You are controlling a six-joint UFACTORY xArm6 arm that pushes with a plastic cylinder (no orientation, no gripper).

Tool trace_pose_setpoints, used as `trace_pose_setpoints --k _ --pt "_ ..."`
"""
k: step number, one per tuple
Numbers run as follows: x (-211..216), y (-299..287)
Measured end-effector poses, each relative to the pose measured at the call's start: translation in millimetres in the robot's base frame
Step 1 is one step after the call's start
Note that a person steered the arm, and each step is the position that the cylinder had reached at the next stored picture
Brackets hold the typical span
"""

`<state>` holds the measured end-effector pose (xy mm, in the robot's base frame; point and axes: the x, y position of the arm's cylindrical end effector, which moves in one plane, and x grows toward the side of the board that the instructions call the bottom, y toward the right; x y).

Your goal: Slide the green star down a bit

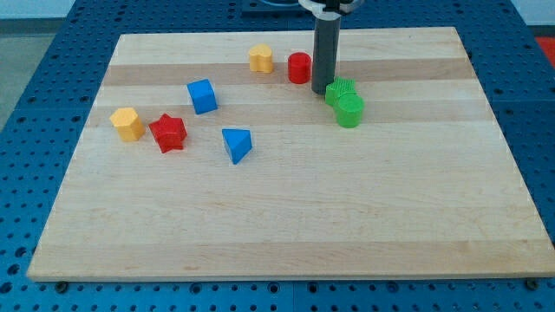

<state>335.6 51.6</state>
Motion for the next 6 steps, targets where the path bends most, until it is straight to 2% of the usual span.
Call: trace_pose_setpoints --k 3,6 --pt "-87 -1" --pt "-101 -70"
